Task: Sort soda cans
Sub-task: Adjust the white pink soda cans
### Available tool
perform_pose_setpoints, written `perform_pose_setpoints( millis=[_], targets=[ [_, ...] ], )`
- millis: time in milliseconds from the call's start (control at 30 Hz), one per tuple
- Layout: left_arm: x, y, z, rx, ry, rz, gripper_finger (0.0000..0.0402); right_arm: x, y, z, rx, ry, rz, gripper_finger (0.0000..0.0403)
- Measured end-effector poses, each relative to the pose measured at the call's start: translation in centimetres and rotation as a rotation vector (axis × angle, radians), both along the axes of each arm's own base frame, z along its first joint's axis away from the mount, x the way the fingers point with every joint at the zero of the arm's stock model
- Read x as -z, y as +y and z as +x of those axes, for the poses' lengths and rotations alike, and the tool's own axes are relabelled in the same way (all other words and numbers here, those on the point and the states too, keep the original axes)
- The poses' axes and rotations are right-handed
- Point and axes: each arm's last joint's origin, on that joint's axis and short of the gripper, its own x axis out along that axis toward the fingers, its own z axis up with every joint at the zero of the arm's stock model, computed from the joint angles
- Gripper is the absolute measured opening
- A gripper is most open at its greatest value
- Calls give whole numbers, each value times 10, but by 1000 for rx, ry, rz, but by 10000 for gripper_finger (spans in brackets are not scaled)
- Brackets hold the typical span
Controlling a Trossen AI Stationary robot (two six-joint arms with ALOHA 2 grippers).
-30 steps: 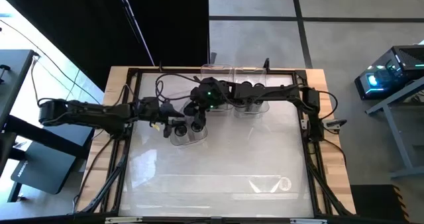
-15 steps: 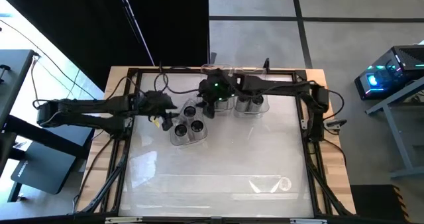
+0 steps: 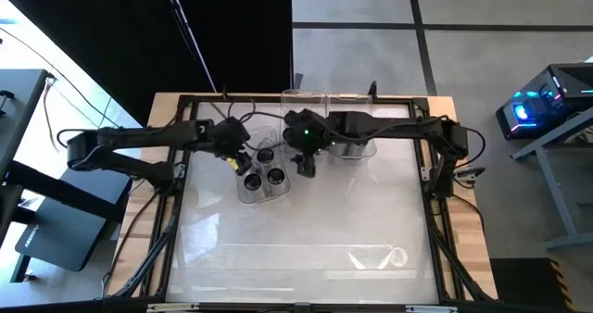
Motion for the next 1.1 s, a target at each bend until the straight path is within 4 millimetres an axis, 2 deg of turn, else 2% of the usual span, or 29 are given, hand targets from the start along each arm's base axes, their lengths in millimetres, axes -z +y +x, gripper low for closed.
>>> perform_pose_setpoints(
  millis=[133,267,500,700,933,1100],
  targets=[
    [16,4,9,-28,74,-84,266,9,10,-4,-45,65,-12,213],
    [29,5,16,-69,125,-128,279,13,18,-6,-70,112,-40,213],
    [47,9,30,-93,146,-154,280,12,22,-5,-114,104,-68,213],
    [59,9,34,-124,198,-144,280,11,21,-3,-114,80,-73,213],
    [63,6,37,-118,219,-112,279,10,22,-2,-105,57,-67,213],
    [63,6,36,-120,220,-118,252,9,23,-1,-102,51,-60,213]
  ],
)
